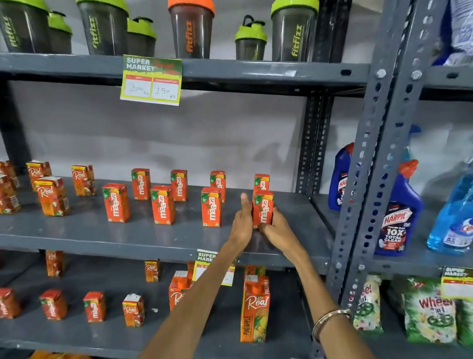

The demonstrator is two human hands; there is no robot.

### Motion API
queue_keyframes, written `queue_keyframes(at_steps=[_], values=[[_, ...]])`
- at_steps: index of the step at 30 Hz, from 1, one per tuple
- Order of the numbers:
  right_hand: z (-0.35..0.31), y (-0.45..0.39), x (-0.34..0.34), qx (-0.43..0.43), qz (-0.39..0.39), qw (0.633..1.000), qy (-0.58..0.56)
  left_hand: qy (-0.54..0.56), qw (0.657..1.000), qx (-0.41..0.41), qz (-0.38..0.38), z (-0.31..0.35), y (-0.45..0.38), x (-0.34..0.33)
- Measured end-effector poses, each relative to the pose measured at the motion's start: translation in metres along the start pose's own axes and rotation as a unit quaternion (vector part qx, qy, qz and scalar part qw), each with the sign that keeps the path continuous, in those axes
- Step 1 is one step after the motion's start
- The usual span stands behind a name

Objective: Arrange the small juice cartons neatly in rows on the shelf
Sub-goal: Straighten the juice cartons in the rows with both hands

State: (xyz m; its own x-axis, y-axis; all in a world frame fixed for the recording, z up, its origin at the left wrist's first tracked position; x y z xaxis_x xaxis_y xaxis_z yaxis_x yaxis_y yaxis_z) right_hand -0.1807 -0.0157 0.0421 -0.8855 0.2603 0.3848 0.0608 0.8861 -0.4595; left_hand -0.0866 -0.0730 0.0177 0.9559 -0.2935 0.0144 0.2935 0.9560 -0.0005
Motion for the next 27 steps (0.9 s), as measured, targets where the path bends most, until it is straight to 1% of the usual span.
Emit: queue_keyframes(at_steps=[2, 8, 11, 15, 17, 18, 19, 20, 22, 23, 24, 26, 27], values=[[0.000, 0.001, 0.003, 0.015, -0.004, 1.000, -0.017, -0.002, 1.000, 0.001, -0.007, -0.004, -0.003, 0.001], [0.007, 0.001, 0.001, 0.003, -0.003, 1.000, -0.022, 0.007, 0.999, -0.013, -0.036, 0.000, 0.006, 0.001], [0.009, 0.001, 0.000, -0.003, -0.003, 1.000, -0.025, -0.010, 0.999, -0.014, -0.038, 0.003, 0.008, 0.000], [0.005, 0.002, 0.000, -0.021, 0.001, 1.000, -0.022, -0.020, 1.000, -0.003, -0.023, 0.008, 0.017, -0.002], [0.003, 0.006, 0.000, -0.031, 0.016, 0.999, -0.018, -0.036, 0.999, 0.000, -0.009, 0.018, 0.033, -0.005], [0.002, 0.008, -0.001, -0.035, 0.037, 0.999, -0.009, -0.039, 0.999, -0.005, 0.002, 0.021, 0.041, -0.004], [0.000, 0.014, -0.002, -0.030, 0.078, 0.997, 0.006, -0.035, 0.999, -0.018, 0.014, 0.022, 0.049, -0.003], [0.001, 0.022, -0.002, -0.015, 0.128, 0.991, 0.024, -0.026, 0.999, -0.035, 0.023, 0.022, 0.059, -0.004], [-0.008, 0.038, -0.012, 0.070, 0.217, 0.973, 0.040, -0.003, 0.995, -0.086, 0.051, 0.014, 0.077, 0.013], [-0.012, 0.045, -0.019, 0.113, 0.240, 0.963, 0.044, -0.001, 0.993, -0.104, 0.064, 0.010, 0.084, 0.024], [-0.018, 0.048, -0.030, 0.149, 0.243, 0.957, 0.046, -0.006, 0.989, -0.122, 0.079, 0.008, 0.091, 0.039], [-0.036, 0.052, -0.052, 0.208, 0.214, 0.953, 0.045, -0.028, 0.981, -0.159, 0.108, 0.003, 0.096, 0.070], [-0.047, 0.048, -0.070, 0.222, 0.196, 0.955, 0.028, -0.026, 0.976, -0.171, 0.134, 0.004, 0.099, 0.091]])
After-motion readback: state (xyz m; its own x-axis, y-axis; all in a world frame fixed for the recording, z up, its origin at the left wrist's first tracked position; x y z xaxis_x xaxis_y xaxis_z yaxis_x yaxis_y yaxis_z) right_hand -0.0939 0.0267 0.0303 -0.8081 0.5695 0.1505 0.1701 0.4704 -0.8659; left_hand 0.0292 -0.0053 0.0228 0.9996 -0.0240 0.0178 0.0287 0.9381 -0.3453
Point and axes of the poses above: each hand's wrist, its own y-axis away from the middle knuckle, its own x-axis out of the back of the hand, z = x × y, the point moved 1 cm from there along -y, towards the middle knuckle, and after that the axes turned 13 degrees about x, right-handed, at the moved point
